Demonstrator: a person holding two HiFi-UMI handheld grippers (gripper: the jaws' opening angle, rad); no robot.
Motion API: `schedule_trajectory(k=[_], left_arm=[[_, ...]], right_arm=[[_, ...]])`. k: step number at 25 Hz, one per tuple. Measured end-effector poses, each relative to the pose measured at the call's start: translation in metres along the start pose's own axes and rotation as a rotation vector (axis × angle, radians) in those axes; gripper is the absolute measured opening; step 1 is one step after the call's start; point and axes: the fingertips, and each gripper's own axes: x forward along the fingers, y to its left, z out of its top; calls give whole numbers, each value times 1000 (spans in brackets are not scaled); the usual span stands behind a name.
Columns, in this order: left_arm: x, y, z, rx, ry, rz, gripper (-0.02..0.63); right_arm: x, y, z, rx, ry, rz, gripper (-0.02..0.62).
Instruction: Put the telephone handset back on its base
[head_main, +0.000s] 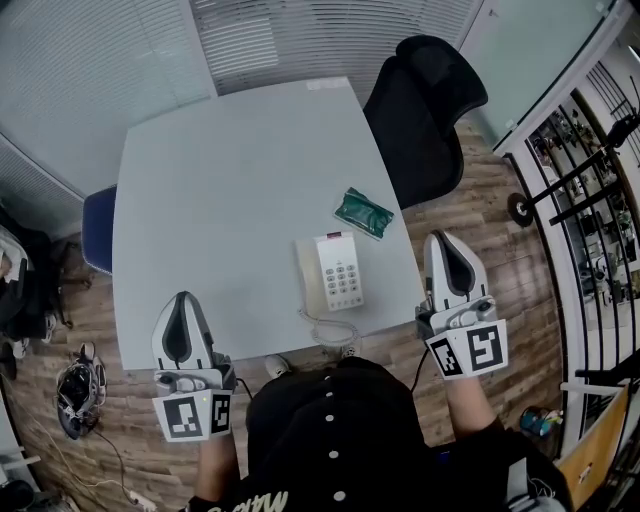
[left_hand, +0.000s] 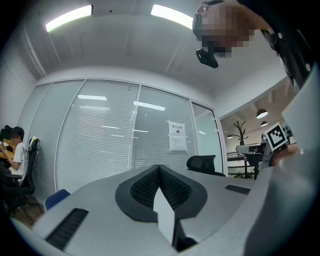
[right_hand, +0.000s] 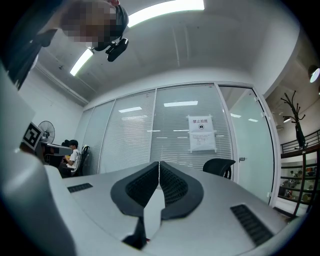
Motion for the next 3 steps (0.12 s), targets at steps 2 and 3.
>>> schedule_trajectory(k=[2,3], left_arm=[[1,-1,0,1,0,-3,15],[1,-1,0,2,0,-4,14]], right_arm=[[0,0,0,-2,1,0,34],[0,0,-1,-3,1,1,34]])
